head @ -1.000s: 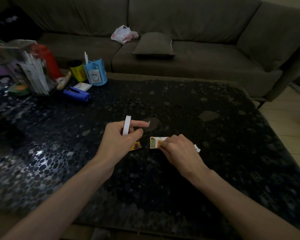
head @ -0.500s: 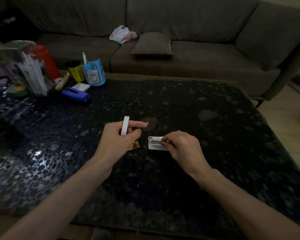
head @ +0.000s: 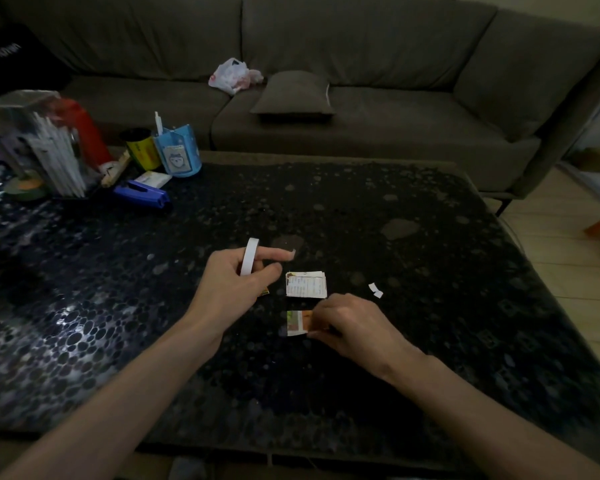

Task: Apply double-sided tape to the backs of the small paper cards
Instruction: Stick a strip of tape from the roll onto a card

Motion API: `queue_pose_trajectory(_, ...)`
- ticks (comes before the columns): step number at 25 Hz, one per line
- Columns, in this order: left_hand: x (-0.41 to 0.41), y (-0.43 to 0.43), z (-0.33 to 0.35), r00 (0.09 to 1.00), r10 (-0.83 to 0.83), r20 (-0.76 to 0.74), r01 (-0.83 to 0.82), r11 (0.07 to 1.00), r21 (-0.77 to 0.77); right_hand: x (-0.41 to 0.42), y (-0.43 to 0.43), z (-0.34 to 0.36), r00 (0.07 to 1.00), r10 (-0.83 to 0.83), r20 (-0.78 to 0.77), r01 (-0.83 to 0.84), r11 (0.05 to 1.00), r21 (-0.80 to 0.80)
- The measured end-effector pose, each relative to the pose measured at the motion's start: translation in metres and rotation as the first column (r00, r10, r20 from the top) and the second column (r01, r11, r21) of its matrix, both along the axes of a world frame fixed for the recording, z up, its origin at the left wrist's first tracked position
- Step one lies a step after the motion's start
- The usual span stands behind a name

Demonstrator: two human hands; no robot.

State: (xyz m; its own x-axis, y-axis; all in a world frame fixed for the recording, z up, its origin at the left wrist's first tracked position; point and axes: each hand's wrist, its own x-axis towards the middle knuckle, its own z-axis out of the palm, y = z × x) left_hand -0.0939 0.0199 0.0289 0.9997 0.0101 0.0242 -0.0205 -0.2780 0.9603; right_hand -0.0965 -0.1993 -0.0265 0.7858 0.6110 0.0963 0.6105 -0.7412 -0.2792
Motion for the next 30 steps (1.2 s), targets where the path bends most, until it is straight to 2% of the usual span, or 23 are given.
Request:
queue_pose_trajectory(3, -0.006, -0.001, -0.001, 0.997, -0.062, -0.051, 0.062, 0.998, 0.011, -0.005, -0.002, 0.004, 0.980, -0.109, -0.166, 0.128, 0.986, 0.106)
queue_pose_trajectory(6, -0.009, 0.004, 0.006, 0.968, -0.202, -0.146, 0.202, 0.979, -0.016, -0.007, -0.003, 0.017, 0.918, -0.236, -0.317, 0.352, 0.855, 0.382)
queue_pose_trajectory(7, -0.010, 0.007, 0.009, 0.953, -0.256, -0.166, 0.254, 0.967, -0.032, -0.008, -0.004, 0.024, 0.887, -0.225, -0.404, 0.411, 0.783, 0.467)
queue_pose_trajectory(9, -0.009, 0.011, 0.012, 0.924, -0.332, -0.190, 0.320, 0.943, -0.093, -0.012, -0.002, 0.040, 0.780, -0.079, -0.621, 0.530, 0.611, 0.588)
queue_pose_trajectory(11, -0.010, 0.013, 0.012, 0.911, -0.371, -0.181, 0.344, 0.924, -0.164, -0.020, 0.000, 0.053, 0.651, 0.113, -0.751, 0.606, 0.519, 0.603)
queue_pose_trajectory(13, -0.011, 0.014, 0.010, 0.902, -0.388, -0.188, 0.356, 0.917, -0.182, -0.029, 0.002, 0.058, 0.607, 0.232, -0.761, 0.594, 0.504, 0.627)
queue_pose_trajectory(15, -0.011, 0.015, 0.008, 0.891, -0.406, -0.204, 0.372, 0.910, -0.186, -0.034, 0.001, 0.059, 0.608, 0.274, -0.745, 0.582, 0.484, 0.653)
queue_pose_trajectory(18, -0.011, 0.015, 0.004, 0.873, -0.440, -0.210, 0.400, 0.893, -0.207, -0.035, -0.004, 0.056, 0.593, 0.283, -0.754, 0.620, 0.436, 0.652)
queue_pose_trajectory(30, 0.004, 0.015, -0.008, 0.856, -0.473, -0.210, 0.431, 0.876, -0.217, -0.025, 0.013, 0.045, 0.549, 0.300, -0.780, 0.690, 0.363, 0.626)
